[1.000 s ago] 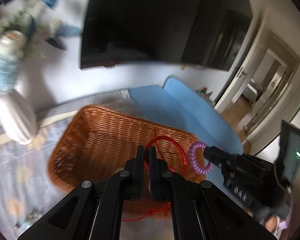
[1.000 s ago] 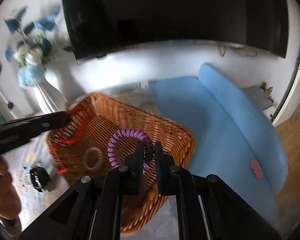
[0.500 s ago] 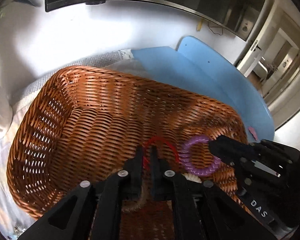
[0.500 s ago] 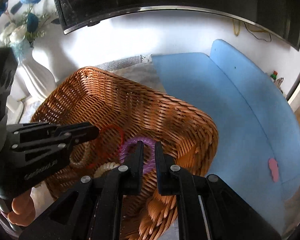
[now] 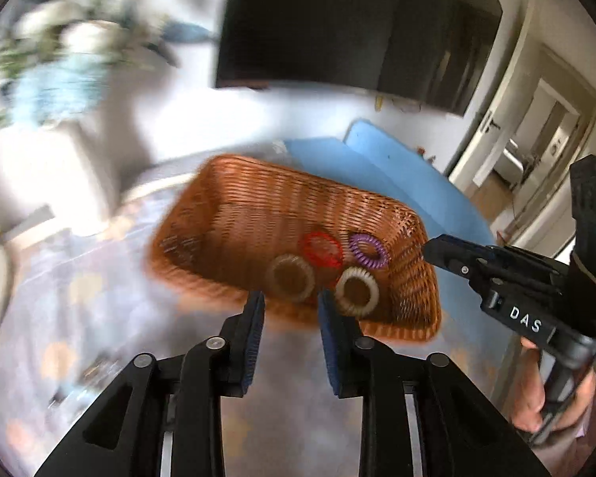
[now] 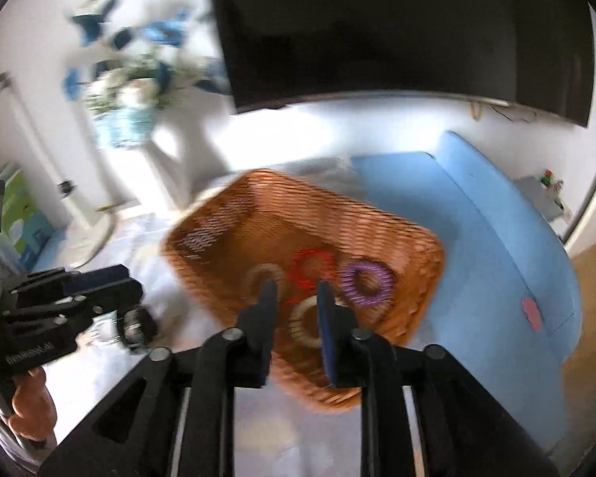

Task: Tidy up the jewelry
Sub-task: 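Carry the red bracelet and purple coil into the basket and release both, then grasp the silver wire bangle with the left gripper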

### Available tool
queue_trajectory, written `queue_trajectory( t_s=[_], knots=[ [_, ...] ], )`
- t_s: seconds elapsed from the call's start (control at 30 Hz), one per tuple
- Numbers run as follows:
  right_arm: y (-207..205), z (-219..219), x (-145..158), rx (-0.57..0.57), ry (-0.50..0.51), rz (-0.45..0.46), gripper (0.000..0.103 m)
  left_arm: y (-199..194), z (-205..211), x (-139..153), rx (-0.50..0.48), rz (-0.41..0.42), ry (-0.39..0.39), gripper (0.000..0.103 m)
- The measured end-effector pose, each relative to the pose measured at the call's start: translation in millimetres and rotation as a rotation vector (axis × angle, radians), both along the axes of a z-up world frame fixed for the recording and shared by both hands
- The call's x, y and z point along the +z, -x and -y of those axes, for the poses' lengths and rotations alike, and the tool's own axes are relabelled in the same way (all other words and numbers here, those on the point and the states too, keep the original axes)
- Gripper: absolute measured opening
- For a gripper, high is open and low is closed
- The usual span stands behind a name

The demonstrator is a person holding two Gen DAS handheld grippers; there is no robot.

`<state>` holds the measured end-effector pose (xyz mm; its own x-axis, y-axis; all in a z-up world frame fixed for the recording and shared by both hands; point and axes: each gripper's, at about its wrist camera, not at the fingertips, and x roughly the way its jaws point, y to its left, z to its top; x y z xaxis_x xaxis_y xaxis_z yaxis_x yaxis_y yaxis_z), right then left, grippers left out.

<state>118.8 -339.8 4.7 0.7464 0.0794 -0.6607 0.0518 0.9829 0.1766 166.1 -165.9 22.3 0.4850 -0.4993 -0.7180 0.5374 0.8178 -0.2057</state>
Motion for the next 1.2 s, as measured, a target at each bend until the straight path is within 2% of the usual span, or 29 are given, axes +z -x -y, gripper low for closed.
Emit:
queue_trajectory(
  t_s=[0.17,0.3,0.4,0.63,0.87,0.97,1.1,1.2],
  knots=[
    [28.5,-48.9,-1.2,0.080,-0.060,0.056,0.033,33.9,-88.7,16.8,0.111,0.076,0.033,0.048],
    [34.4,-82.3,-26.9,0.141,-0.124,0.054,0.036,50.3,-160.5,8.9,0.214,0.085,0.049,0.048],
    [30.1,-104.7,-53.8,0.163,-0.122,0.032,0.036,58.2,-202.7,-8.0,0.263,0.061,0.063,0.048],
    [10.7,-131.0,-107.0,0.180,-0.127,-0.058,0.036,41.4,-226.4,-64.2,0.301,-0.043,0.021,0.048],
    [3.6,-120.4,-118.6,0.171,-0.173,-0.096,0.036,10.0,-235.5,-95.3,0.338,-0.084,-0.059,0.048],
    [4.2,-119.5,-118.7,0.172,-0.171,-0.091,0.036,-12.6,-229.2,-103.4,0.317,-0.096,-0.111,0.047],
    [2.6,-118.5,-120.5,0.169,-0.177,-0.101,0.036,-33.9,-210.7,-112.0,0.249,-0.067,-0.231,0.047],
    [1.7,-115.7,-122.0,0.163,-0.193,-0.104,0.036,-43.8,-202.3,-122.1,0.195,-0.069,-0.285,0.045]
  ],
)
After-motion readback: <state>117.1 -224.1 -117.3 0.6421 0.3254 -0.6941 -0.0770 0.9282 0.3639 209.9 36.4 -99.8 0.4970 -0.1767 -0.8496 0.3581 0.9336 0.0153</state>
